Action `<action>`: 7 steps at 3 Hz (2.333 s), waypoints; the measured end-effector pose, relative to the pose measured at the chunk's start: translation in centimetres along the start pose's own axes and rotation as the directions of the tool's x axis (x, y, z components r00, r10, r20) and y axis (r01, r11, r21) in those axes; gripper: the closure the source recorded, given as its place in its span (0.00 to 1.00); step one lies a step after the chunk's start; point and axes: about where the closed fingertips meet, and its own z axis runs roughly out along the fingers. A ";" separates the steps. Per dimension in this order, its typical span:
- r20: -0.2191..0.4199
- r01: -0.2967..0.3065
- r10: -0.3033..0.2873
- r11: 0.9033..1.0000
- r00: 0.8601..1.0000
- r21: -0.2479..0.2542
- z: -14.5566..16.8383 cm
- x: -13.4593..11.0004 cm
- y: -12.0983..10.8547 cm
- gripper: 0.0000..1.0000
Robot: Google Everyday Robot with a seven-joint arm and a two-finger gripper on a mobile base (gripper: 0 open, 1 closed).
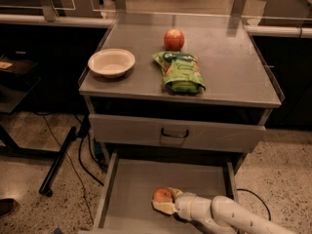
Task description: Pick orange from middle drawer and place on counter
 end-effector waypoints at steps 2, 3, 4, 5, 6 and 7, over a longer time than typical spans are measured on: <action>0.035 -0.045 0.043 0.997 0.998 0.060 -4.1 -3.2 1.2 1.00; 0.064 -0.040 0.032 0.992 0.997 0.123 -8.7 -7.1 1.7 1.00; 0.076 -0.018 0.005 0.986 0.997 0.169 -12.0 -10.0 1.5 1.00; 0.073 0.015 -0.031 0.976 0.997 0.215 -15.9 -13.9 2.4 1.00; 0.072 0.018 -0.034 0.976 0.997 0.216 -15.9 -14.0 2.4 1.00; 0.086 0.024 -0.046 0.970 0.995 0.241 -18.0 -15.8 2.1 1.00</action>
Offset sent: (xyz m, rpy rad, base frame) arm -0.0117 -0.0458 0.0901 0.0098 -0.0176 -0.1570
